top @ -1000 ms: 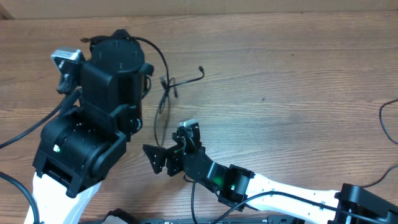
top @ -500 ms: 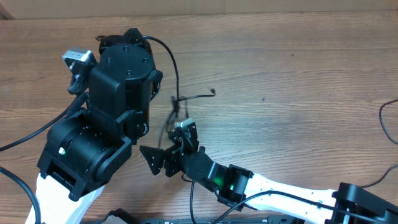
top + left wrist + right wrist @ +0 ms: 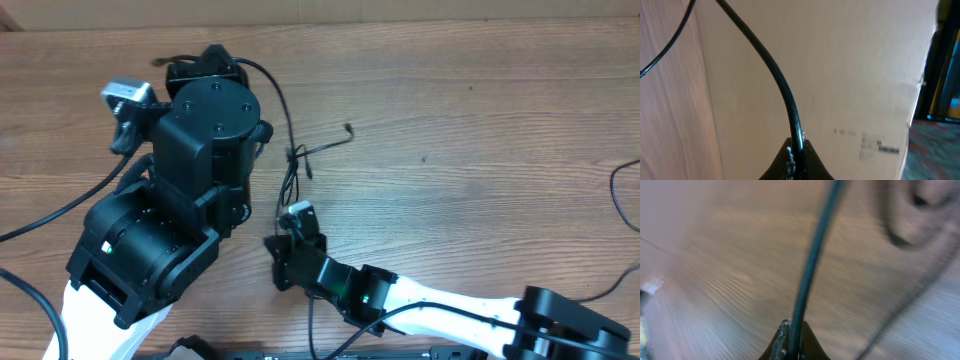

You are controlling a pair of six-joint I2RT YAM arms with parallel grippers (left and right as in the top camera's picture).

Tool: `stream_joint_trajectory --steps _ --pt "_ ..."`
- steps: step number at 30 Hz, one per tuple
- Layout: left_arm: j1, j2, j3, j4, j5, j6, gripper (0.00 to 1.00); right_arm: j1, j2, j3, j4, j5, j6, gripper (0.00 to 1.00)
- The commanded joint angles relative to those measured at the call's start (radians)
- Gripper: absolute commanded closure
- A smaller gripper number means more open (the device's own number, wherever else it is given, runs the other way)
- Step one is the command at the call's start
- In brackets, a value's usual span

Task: Untangle cables

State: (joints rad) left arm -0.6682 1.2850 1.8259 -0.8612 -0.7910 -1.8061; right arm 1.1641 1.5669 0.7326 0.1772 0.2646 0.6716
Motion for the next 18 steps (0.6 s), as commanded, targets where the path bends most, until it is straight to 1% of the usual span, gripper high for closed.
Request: stream_joint_trajectory --steps 1,6,9,12,15,18 --pt "-0.005 -0.033 0.012 0.005 -0.217 0.111 0.96 -0.045 -0.105 0.005 -0.128 0.023 0.013 0.96" --pt "-0.005 -0.112 0.012 0.005 -0.496 0.243 0.96 -0.166 -0.296 0.005 -0.556 0.180 0.161 0.96" --pt "-0.005 -0.155 0.012 0.005 -0.648 0.292 0.96 -0.280 -0.401 0.005 -0.776 0.267 0.234 0.96" --pt "-0.005 -0.198 0.012 0.005 -0.763 0.336 0.96 -0.426 -0.472 0.005 -0.925 0.285 0.303 0.96" --pt "0.008 -0.244 0.011 0.005 -0.772 0.387 0.96 -0.593 -0.507 0.005 -1.017 0.257 0.376 0.96" --pt "0.022 -0.287 0.011 0.005 -0.772 0.409 0.96 -0.762 -0.511 0.005 -1.040 0.179 0.379 0.96"
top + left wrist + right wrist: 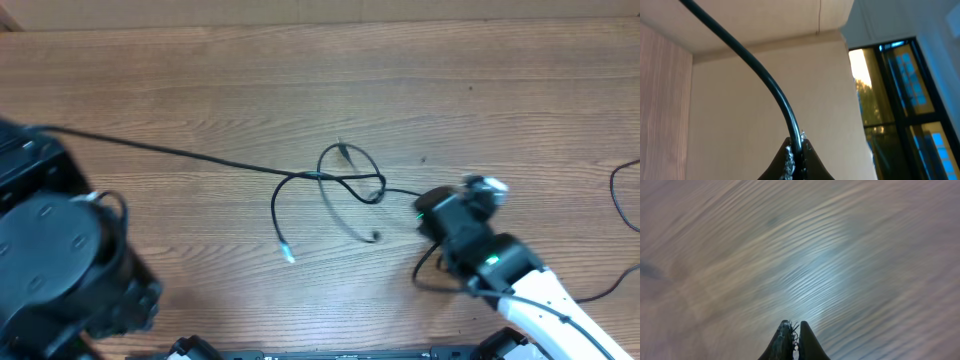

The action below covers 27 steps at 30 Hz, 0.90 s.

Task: Untangle cables

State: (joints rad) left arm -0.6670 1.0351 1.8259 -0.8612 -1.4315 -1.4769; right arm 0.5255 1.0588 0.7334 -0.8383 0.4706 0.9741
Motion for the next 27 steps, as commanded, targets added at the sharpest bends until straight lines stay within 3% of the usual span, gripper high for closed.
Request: stream_joint_trajectory --steps 1,4,7,16,27 --pt "0.023 -0.049 0.011 0.005 -0.132 0.084 0.96 -0.175 -0.003 0.003 -0.029 -0.053 0.076 0.96" --pt "0.029 -0.080 0.011 0.003 -0.132 0.096 0.96 -0.320 -0.003 0.004 -0.021 -0.137 0.053 0.96" --pt "0.034 -0.096 0.011 0.002 -0.132 0.134 0.96 -0.431 -0.003 0.003 0.011 -0.211 -0.064 0.96" --pt "0.072 -0.100 0.009 -0.006 -0.132 0.184 0.96 -0.657 -0.003 0.003 0.011 -0.344 -0.173 0.96" --pt "0.129 -0.100 0.009 -0.010 -0.132 0.208 0.96 -0.923 -0.002 0.003 0.015 -0.435 -0.208 0.96"
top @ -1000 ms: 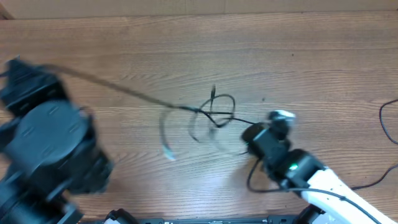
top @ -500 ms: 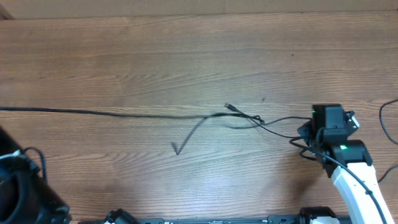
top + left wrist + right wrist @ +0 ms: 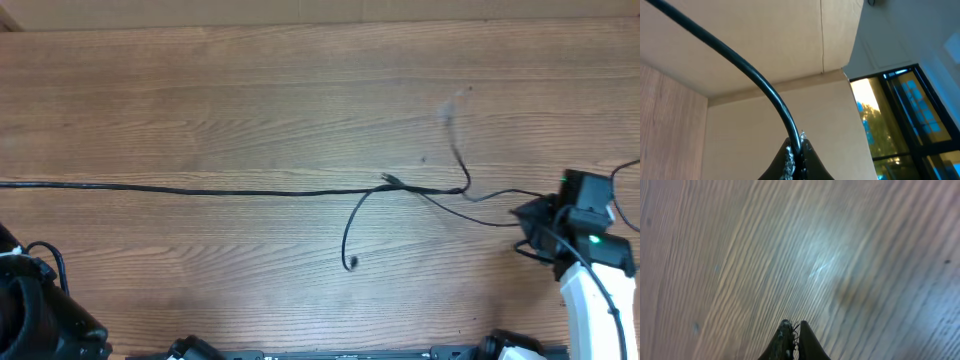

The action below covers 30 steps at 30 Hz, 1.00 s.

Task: Untangle cables

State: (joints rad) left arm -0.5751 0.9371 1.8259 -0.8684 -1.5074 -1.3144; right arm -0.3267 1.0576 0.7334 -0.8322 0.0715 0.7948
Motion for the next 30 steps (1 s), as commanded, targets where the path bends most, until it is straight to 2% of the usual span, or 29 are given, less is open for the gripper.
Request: stream_joint_trajectory --steps 1,8,13,17,26,30 --pt "0.056 -0.002 0.010 -0.004 -0.056 0.053 0.96 -0.103 0.000 0.003 0.017 -0.058 -0.051 0.96" --pt "0.188 -0.001 0.009 -0.044 -0.056 0.055 0.96 -0.339 0.037 0.003 0.079 -0.234 -0.200 0.96" --pt "0.251 0.002 0.008 -0.066 -0.056 0.055 0.96 -0.441 0.144 0.004 0.110 -0.302 -0.228 0.96" --pt "0.291 0.021 0.008 -0.078 -0.056 0.055 0.96 -0.454 0.236 0.003 0.154 -0.417 -0.315 0.96" --pt "0.378 0.149 -0.013 -0.111 -0.056 0.064 0.96 -0.454 0.295 0.004 0.170 -0.417 -0.333 0.96" --pt "0.433 0.219 -0.013 -0.115 -0.047 0.115 0.96 -0.454 0.295 0.004 0.172 -0.418 -0.333 0.96"
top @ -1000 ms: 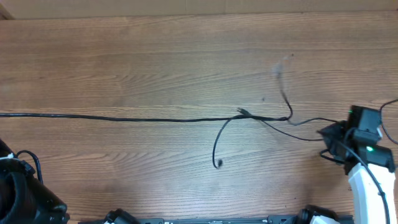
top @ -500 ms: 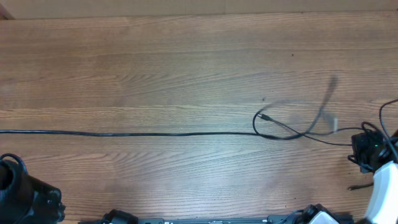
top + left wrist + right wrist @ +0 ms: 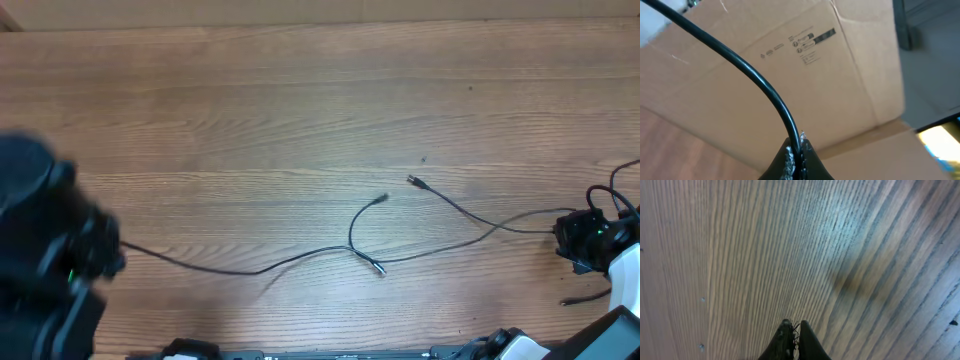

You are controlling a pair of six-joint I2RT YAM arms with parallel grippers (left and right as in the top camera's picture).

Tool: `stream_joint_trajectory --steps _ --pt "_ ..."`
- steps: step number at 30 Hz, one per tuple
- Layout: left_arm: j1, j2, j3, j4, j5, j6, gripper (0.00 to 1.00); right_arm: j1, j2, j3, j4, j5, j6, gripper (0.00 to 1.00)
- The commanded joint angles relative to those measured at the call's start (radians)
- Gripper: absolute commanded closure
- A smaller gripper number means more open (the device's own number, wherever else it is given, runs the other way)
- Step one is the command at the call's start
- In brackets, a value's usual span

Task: Untangle cables

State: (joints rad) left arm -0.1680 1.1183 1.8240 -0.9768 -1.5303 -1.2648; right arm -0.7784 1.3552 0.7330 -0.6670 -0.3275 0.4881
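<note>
Thin black cables (image 3: 300, 260) lie slack across the middle of the wooden table (image 3: 300, 90). They cross once near the centre (image 3: 352, 248). Two plug ends (image 3: 384, 199) (image 3: 411, 181) lie apart, and a third (image 3: 379, 268) sits just below the crossing. My left gripper (image 3: 113, 250), blurred at the left, is shut on a black cable (image 3: 765, 90); the left wrist view shows it pinched between the fingers (image 3: 796, 147). My right gripper (image 3: 566, 236) at the far right is shut, with thin strands of cable between its tips (image 3: 794, 326).
A cardboard box (image 3: 840, 75) fills the left wrist view. The arm's own black wiring (image 3: 622, 195) loops at the right edge. A cardboard wall runs along the table's far edge (image 3: 320, 12).
The cable was stretched in a straight line across the table; now it lies slack and lower. The left arm has come back into view at the left. The right gripper sits slightly further right and lower.
Both grippers were close together mid-table, each shut on a cable at a tangle. Then they were apart with loops between them. Then they were far apart with the cable taut. Now the cables are slack, with one crossing and their ends separate.
</note>
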Motion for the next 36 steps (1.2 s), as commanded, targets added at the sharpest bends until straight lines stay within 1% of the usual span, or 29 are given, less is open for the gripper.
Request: stream_joint_trajectory --steps 1,3,4,6,9,11,13,15,17,20,24,26,28,30,31,33,34,35,36 --pt "0.035 0.059 -0.011 -0.006 -0.005 0.093 0.96 0.000 -0.003 0.004 0.006 -0.034 -0.026 0.96" --pt "0.039 0.094 -0.011 -0.006 0.068 0.134 0.96 0.000 -0.003 0.004 0.003 -0.097 -0.042 0.96" --pt "0.039 0.110 -0.011 -0.007 0.122 0.151 0.96 0.000 -0.003 0.004 0.000 -0.146 -0.079 0.96" --pt "0.039 0.144 -0.011 -0.007 0.264 0.196 0.96 0.008 -0.008 0.004 0.001 -0.239 -0.147 0.96" --pt "0.039 0.197 -0.011 -0.018 0.509 0.293 0.96 0.031 -0.035 0.017 -0.004 -0.320 -0.196 0.96" --pt "0.039 0.235 -0.011 -0.045 0.708 0.319 0.95 0.047 -0.071 0.035 -0.019 -0.357 -0.214 0.96" --pt "0.039 0.279 -0.011 -0.082 0.953 0.319 0.96 0.065 -0.121 0.061 -0.035 -0.381 -0.230 0.96" --pt "0.038 0.323 -0.011 -0.120 1.155 0.325 0.96 0.085 -0.183 0.090 -0.050 -0.386 -0.228 0.96" --pt "0.036 0.374 -0.011 -0.154 1.318 0.369 0.96 0.105 -0.254 0.118 -0.060 -0.386 -0.227 0.96" --pt "0.026 0.463 -0.011 -0.179 1.538 0.491 0.96 0.128 -0.363 0.155 -0.056 -0.393 -0.193 0.96" --pt "-0.008 0.584 -0.011 -0.163 1.793 0.766 0.96 0.154 -0.505 0.179 0.002 -0.402 -0.182 0.96" --pt "-0.033 0.634 -0.011 -0.165 1.882 0.904 0.96 0.156 -0.572 0.179 0.048 -0.435 -0.182 0.96" --pt "-0.056 0.671 -0.011 -0.172 1.927 0.999 0.96 0.153 -0.589 0.201 0.087 -0.550 -0.182 0.96" --pt "-0.078 0.692 -0.011 -0.181 1.939 1.046 0.96 0.146 -0.575 0.221 0.192 -0.702 -0.171 0.96" --pt "-0.092 0.699 -0.011 -0.188 1.943 1.078 0.96 0.146 -0.567 0.229 0.302 -0.796 -0.121 0.96" --pt "-0.117 0.701 -0.011 -0.198 1.942 1.122 0.96 0.145 -0.554 0.241 0.562 -0.908 0.071 0.96" --pt "-0.130 0.701 -0.011 -0.201 1.942 1.150 0.96 0.145 -0.547 0.250 0.703 -0.921 0.187 0.96" --pt "-0.149 0.700 -0.011 -0.206 1.942 1.181 0.96 0.143 -0.537 0.272 0.902 -0.922 0.327 0.96" --pt "-0.158 0.699 -0.011 -0.210 1.939 1.196 0.96 0.141 -0.531 0.290 1.001 -0.925 0.384 0.95"
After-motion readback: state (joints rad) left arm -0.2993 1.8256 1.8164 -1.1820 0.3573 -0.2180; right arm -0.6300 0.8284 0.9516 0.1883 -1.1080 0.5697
